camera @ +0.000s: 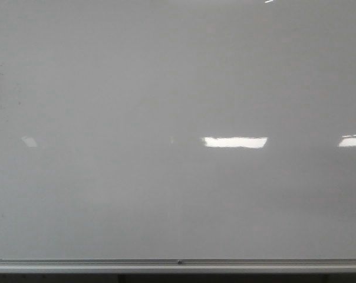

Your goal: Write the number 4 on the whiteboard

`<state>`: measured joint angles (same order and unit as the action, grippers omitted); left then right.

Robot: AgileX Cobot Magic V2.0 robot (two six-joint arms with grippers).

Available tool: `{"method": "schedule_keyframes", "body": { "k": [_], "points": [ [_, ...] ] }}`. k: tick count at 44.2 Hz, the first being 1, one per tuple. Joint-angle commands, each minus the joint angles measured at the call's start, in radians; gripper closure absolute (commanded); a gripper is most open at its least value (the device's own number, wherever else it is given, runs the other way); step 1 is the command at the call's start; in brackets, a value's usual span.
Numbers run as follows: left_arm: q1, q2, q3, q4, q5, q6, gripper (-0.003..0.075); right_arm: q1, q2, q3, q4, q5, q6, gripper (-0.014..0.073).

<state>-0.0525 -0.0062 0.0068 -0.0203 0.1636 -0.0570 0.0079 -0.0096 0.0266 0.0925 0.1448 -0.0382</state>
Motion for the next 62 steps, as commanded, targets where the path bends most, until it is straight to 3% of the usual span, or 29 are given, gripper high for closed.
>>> {"method": "schedule_keyframes", "body": {
  "k": [1,12,19,28,35,44,48,53,59,62],
  "points": [
    [0.004,-0.014,0.005,-0.009,-0.089,-0.006,0.0741,-0.001,-0.02,-0.014,-0.007,-0.083,-0.004,0.0662],
    [0.004,-0.014,0.005,-0.002,-0.164,-0.006,0.0741,-0.001,-0.02,-0.019,0.014,-0.115,-0.004,0.0662],
    [0.004,-0.014,-0.035,-0.002,-0.252,-0.006,0.074,-0.001,-0.02,-0.102,0.026,-0.043,-0.004,0.0662],
    [0.004,0.051,-0.225,0.078,-0.14,-0.006,0.0741,-0.001,0.065,-0.321,0.026,0.133,-0.004,0.0653],
    [0.004,0.208,-0.341,0.083,0.015,-0.006,0.0741,-0.001,0.227,-0.434,0.027,0.172,-0.004,0.0653],
    [0.004,0.365,-0.364,0.104,0.003,-0.006,0.074,-0.001,0.339,-0.462,0.028,0.164,-0.004,0.0652],
    [0.004,0.379,-0.364,0.104,0.003,-0.006,0.0731,-0.001,0.346,-0.462,0.028,0.166,-0.004,0.0611],
    [0.004,0.379,-0.364,0.104,-0.001,-0.006,0.0592,-0.001,0.346,-0.462,0.028,0.156,-0.004,0.0426],
    [0.004,0.379,-0.364,0.104,-0.014,-0.006,0.023,-0.001,0.346,-0.462,0.028,0.151,-0.004,0.0137],
    [0.004,0.379,-0.362,0.104,-0.037,-0.006,0.0121,-0.001,0.346,-0.462,0.028,0.151,-0.004,0.0065]
  ]
}}
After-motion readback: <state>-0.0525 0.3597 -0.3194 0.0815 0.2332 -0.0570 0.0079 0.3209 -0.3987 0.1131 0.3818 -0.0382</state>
